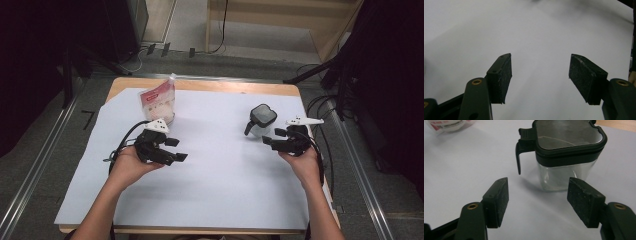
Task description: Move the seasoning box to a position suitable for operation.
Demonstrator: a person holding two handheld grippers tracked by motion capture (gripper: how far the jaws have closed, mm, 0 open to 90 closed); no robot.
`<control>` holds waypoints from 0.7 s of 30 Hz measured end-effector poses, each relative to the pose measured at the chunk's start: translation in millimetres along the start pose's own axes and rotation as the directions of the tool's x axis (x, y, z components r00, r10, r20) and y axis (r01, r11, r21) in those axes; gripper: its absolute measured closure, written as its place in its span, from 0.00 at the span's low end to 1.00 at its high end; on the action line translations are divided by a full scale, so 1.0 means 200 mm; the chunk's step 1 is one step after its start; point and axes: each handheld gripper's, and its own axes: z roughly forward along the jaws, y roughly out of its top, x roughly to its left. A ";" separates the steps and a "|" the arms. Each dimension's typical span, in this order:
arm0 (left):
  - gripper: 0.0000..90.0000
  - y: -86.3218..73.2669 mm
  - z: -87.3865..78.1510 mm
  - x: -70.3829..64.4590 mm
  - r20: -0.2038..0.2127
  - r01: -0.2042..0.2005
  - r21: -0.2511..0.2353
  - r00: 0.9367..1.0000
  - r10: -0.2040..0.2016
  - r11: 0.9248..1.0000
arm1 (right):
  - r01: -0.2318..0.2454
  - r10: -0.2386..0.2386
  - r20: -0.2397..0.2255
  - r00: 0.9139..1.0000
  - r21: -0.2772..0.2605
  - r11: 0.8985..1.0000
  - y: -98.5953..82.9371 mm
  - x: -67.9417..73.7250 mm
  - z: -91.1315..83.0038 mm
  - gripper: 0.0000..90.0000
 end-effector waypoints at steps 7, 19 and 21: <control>0.40 0.00 -0.01 0.01 0.005 0.014 -0.019 1.000 -0.014 1.000 | -0.044 0.044 -0.011 0.999 0.019 0.999 0.04 -0.05 0.05 0.29; 0.40 0.00 0.01 0.00 0.007 -0.002 -0.006 1.000 0.002 1.000 | -0.039 0.040 0.040 0.998 -0.003 0.999 0.08 -0.12 0.15 0.19; 0.40 0.00 0.01 0.00 0.008 0.001 -0.008 1.000 -0.001 1.000 | -0.045 0.045 0.041 0.998 0.006 0.999 0.07 -0.12 0.18 0.17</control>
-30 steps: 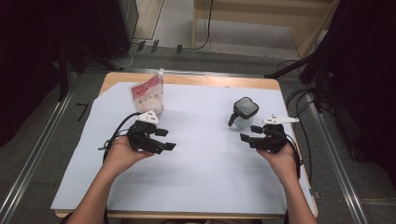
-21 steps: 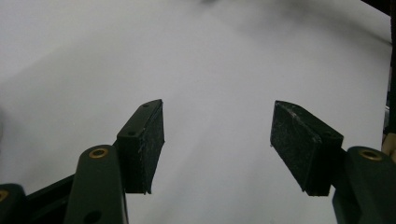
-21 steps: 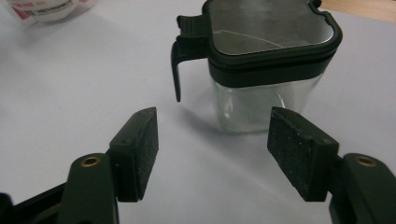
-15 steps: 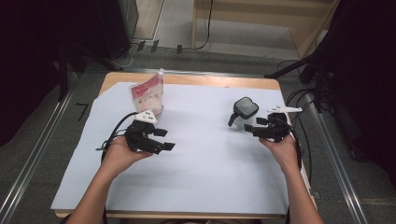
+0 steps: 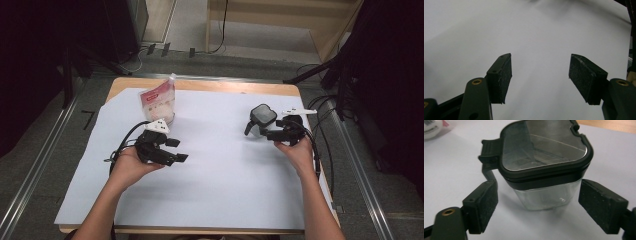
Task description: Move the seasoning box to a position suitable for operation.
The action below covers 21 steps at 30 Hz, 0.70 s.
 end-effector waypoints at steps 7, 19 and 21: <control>0.43 -0.01 -0.03 -0.01 -0.033 0.005 -0.060 0.999 -0.007 0.998 | 0.004 -0.003 0.024 1.000 -0.034 0.999 -0.01 -0.02 0.07 0.18; 0.43 -0.07 -0.02 -0.03 -0.035 0.023 -0.005 0.999 -0.023 1.000 | 0.041 -0.038 0.070 0.997 -0.037 0.998 -0.01 0.00 0.21 0.13; 0.43 -0.08 -0.02 -0.03 -0.034 0.028 -0.002 0.999 -0.028 1.000 | 0.038 -0.035 0.075 0.997 -0.045 0.998 0.00 0.01 0.22 0.13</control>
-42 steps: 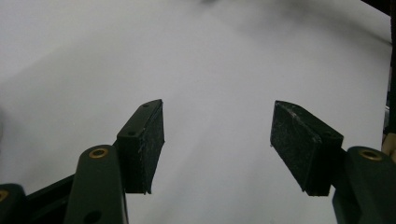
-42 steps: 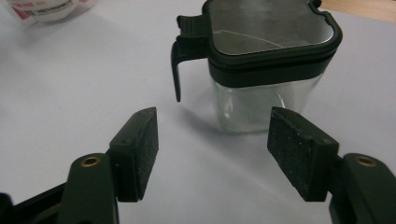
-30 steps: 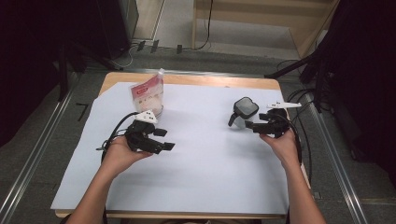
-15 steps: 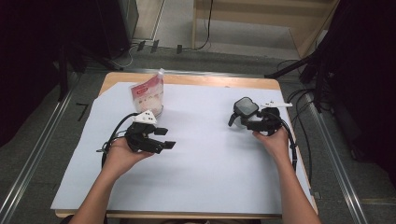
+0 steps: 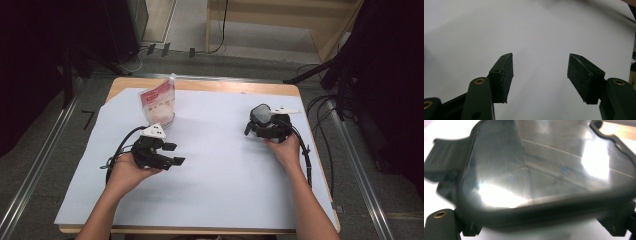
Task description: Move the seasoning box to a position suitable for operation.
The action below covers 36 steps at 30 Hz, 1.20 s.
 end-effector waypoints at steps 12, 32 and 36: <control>0.43 -0.04 -0.01 -0.01 -0.002 0.025 0.017 1.000 -0.025 1.000 | -0.001 0.001 0.021 1.000 -0.045 0.999 0.01 0.02 0.06 0.14; 0.43 -0.04 0.00 0.01 0.003 0.024 0.017 1.000 -0.024 1.000 | -0.005 0.006 0.028 1.000 -0.049 0.999 0.02 0.03 0.03 0.17; 0.43 -0.04 0.00 0.01 0.002 0.026 0.015 1.000 -0.026 1.000 | 0.003 -0.002 0.026 1.000 -0.056 0.998 0.02 0.05 0.02 0.17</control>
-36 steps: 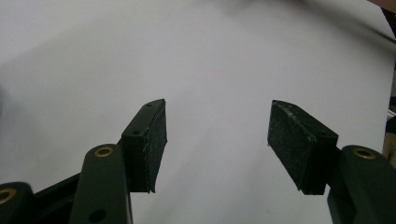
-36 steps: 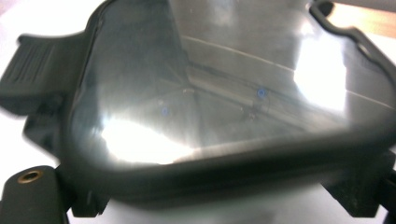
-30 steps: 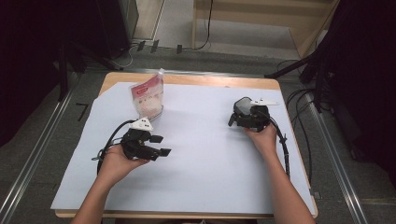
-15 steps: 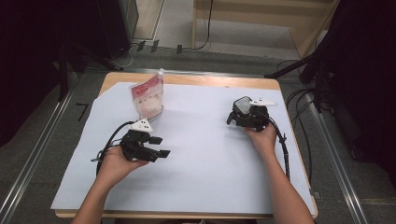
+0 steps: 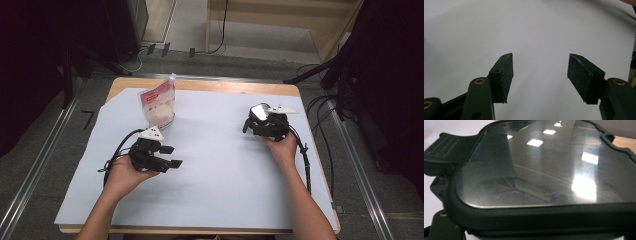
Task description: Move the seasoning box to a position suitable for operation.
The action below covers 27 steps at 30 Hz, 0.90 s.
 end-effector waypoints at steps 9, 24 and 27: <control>0.43 0.01 0.01 0.00 0.007 -0.003 0.004 1.000 0.003 1.000 | 0.018 -0.018 -0.011 1.000 -0.011 1.000 0.00 0.03 -0.01 0.17; 0.42 0.04 0.04 0.04 0.028 -0.003 0.011 1.000 0.003 1.000 | 0.032 -0.034 -0.067 0.997 -0.037 0.999 -0.01 0.12 -0.09 0.17; 0.42 0.06 0.06 0.04 0.036 -0.010 0.017 0.999 0.009 1.000 | 0.038 -0.041 -0.081 0.996 -0.044 0.998 -0.01 0.14 -0.12 0.17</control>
